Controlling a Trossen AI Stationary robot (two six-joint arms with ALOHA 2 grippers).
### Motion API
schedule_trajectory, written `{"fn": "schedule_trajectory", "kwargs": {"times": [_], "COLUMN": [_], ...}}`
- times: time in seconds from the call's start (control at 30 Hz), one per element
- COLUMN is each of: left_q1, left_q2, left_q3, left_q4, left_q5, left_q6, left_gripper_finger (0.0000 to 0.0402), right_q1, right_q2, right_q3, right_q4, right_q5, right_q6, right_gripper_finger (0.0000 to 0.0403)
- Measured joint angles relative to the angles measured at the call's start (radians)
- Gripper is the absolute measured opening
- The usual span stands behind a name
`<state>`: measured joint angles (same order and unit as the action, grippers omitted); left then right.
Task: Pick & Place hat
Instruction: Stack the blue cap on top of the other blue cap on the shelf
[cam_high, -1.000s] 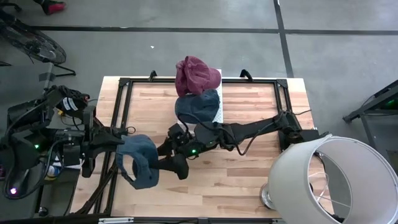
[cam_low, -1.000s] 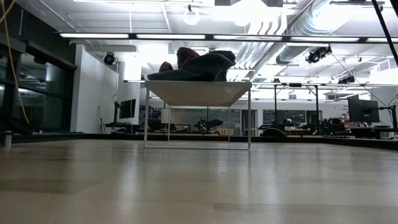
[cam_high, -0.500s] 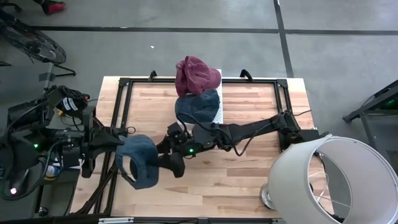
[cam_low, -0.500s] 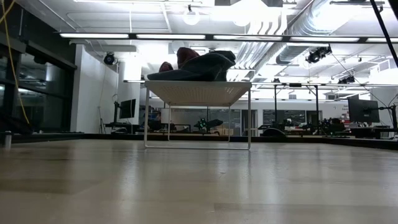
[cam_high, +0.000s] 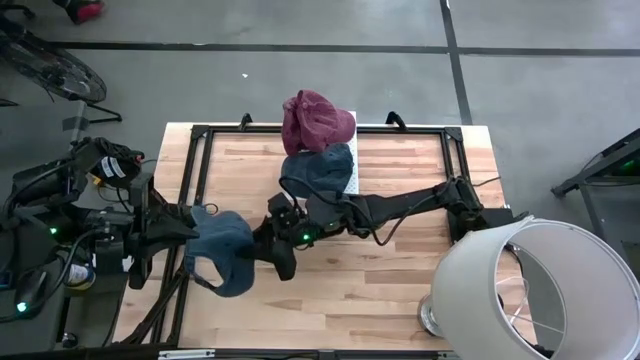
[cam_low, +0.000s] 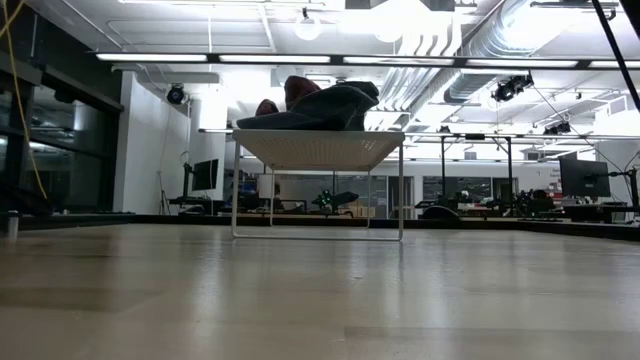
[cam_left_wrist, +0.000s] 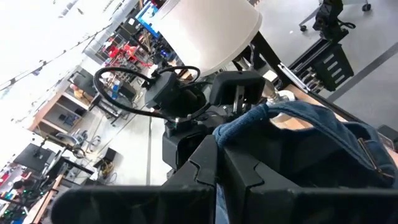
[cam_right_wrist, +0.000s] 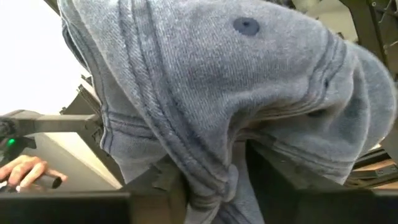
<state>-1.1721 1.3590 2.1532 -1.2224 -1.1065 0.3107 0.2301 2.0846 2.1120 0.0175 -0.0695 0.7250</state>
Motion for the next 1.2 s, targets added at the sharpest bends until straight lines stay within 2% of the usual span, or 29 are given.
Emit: {"fn": "schedule_trajectory", "kwargs": {"times": [0.17, 0.33, 0.6, 0.8, 0.97, 1.2], "left_q1": [0.000, 0.000, 0.000, 0.000, 0.000, 0.000], "left_q2": [0.000, 0.000, 0.000, -0.001, -0.002, -0.007], "left_q3": [0.000, 0.000, 0.000, -0.001, -0.001, 0.000], "left_q4": [0.001, 0.001, 0.001, 0.020, 0.026, 0.026], "left_q5": [0.001, 0.023, 0.027, -0.175, -0.202, -0.198], "left_q6": [0.000, -0.007, -0.052, -0.365, -0.492, -0.685], "left_gripper_finger": [0.0000, 0.0000, 0.0009, 0.0038, 0.0089, 0.0186], "right_q1": [-0.009, -0.023, -0.041, -0.041, -0.046, -0.068], "right_q2": [0.000, 0.000, 0.000, -0.001, 0.001, -0.005], "right_q3": [0.000, 0.000, 0.000, 0.002, 0.000, -0.001], "right_q4": [-0.003, -0.005, -0.010, -0.021, -0.060, -0.130], "right_q5": [-0.028, -0.086, -0.176, -0.195, -0.202, -0.256], "right_q6": [-0.034, -0.077, -0.122, -0.134, -0.146, -0.170], "right_gripper_finger": [0.0095, 0.0023, 0.0021, 0.0021, 0.0021, 0.0021]}}
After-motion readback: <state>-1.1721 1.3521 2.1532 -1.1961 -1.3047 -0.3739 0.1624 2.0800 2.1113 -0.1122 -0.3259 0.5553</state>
